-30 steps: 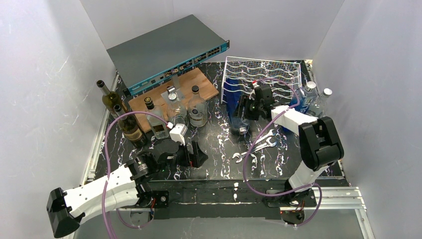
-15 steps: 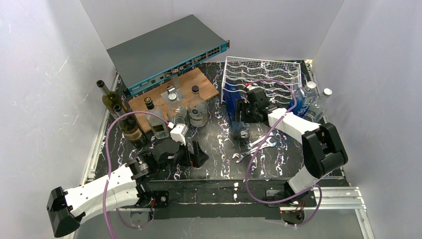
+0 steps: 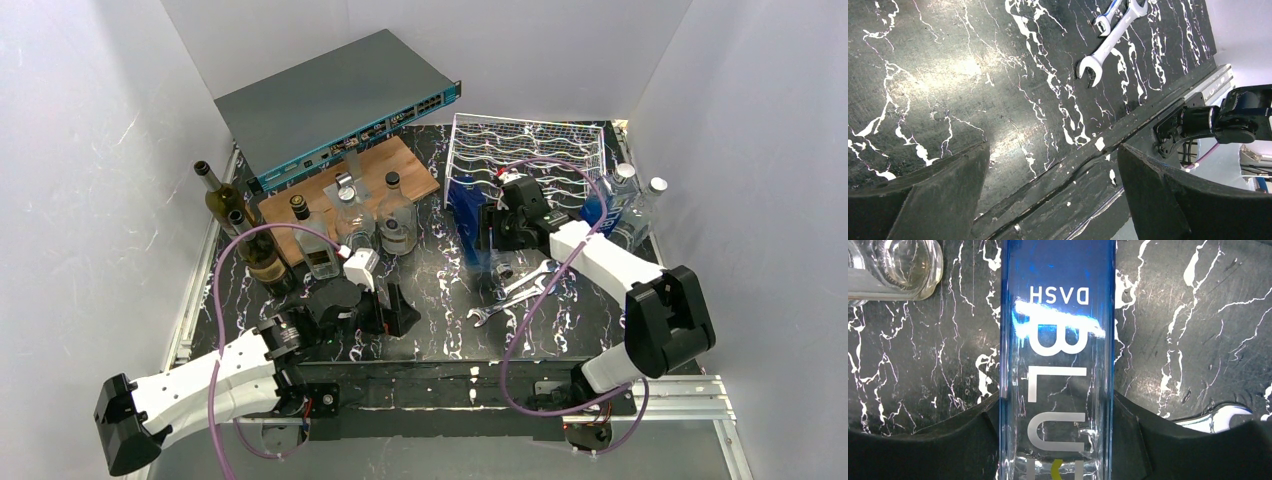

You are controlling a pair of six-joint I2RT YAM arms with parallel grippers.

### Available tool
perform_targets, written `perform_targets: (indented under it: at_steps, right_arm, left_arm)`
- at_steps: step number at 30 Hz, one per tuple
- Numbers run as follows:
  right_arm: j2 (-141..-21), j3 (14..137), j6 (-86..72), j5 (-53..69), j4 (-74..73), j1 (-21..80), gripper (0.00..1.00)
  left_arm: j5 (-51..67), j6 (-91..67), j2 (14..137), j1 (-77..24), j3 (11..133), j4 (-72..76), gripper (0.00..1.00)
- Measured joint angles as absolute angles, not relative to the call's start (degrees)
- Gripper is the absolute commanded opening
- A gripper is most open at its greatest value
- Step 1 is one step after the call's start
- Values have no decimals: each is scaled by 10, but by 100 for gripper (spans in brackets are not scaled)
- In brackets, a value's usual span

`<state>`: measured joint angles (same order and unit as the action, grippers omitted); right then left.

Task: Take the wine bottle off the wine rack
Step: Pick up the wine bottle from the wine rack.

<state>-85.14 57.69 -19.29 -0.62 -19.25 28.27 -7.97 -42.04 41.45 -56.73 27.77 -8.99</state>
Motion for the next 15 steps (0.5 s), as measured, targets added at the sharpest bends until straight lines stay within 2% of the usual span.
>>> perform_targets:
  at_steps: [15]
  right_arm:
    - [-779,577,-175,22,-269,277,1]
  left_arm:
    - [-76,-415,431,-567,278,-90,98]
